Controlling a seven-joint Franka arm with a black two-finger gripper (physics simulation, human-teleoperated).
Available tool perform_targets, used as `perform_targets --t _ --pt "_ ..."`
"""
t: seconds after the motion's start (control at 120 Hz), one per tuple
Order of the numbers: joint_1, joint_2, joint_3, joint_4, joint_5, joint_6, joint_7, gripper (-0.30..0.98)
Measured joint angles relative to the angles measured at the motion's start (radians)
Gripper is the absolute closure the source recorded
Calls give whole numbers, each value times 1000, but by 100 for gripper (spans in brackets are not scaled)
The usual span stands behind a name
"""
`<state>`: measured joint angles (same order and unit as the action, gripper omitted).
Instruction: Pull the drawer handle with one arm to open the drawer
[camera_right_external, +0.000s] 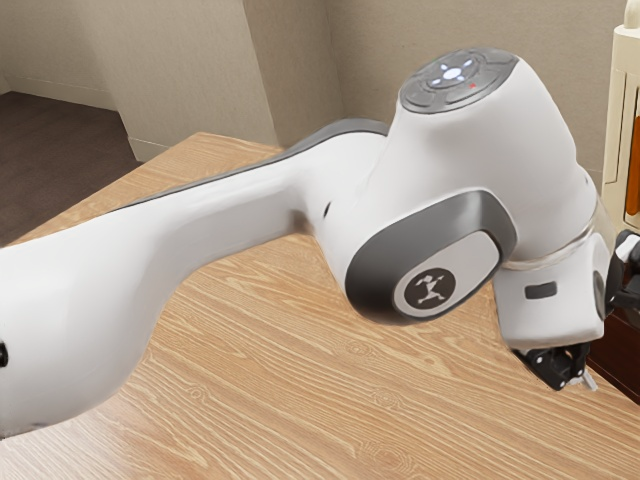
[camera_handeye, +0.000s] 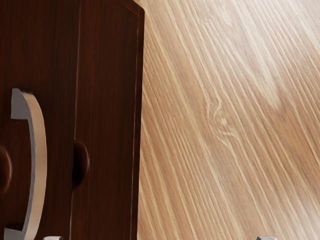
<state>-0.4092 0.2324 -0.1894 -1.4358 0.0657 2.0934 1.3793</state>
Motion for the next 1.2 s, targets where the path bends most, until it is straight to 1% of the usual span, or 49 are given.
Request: perform_targets --t 0.133,0.358,0.658,0.933,1.2 --pt "0 42 -2 39 8 13 -12 28" --pt "-2 97 -8 75 26 71 -4 34" --pt "-5 143 -40 118 32 109 7 37" --pt "0 182 -38 145 37 121 15 43" --pt "6 209 -36 154 53 151 26 45"
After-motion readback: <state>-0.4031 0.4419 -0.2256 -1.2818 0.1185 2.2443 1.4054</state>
